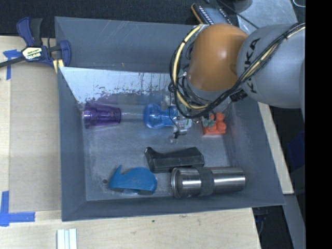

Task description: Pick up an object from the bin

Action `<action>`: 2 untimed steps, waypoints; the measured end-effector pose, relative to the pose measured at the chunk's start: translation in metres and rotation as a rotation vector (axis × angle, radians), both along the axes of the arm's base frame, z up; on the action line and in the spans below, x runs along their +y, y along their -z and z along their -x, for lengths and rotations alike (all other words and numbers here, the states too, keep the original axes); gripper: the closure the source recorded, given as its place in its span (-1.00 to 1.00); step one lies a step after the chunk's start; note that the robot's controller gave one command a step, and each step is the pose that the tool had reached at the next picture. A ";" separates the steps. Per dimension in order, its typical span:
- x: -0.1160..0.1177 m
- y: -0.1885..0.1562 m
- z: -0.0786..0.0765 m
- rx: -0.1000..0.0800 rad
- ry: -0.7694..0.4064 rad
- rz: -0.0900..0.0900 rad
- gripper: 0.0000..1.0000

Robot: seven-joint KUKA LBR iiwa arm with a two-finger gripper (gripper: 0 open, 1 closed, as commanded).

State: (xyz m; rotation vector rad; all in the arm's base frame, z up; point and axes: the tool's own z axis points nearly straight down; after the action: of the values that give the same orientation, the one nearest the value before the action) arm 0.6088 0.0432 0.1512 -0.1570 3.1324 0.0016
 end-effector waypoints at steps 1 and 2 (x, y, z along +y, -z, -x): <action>-0.029 0.051 -0.015 0.001 0.206 0.000 1.00; -0.029 0.051 -0.015 0.001 0.207 0.000 1.00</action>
Offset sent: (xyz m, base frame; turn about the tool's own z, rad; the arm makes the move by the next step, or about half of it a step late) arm 0.0000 0.0000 0.0000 0.0000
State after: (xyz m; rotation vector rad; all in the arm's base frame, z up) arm 0.6234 0.0143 0.0998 0.1669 3.1325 0.0003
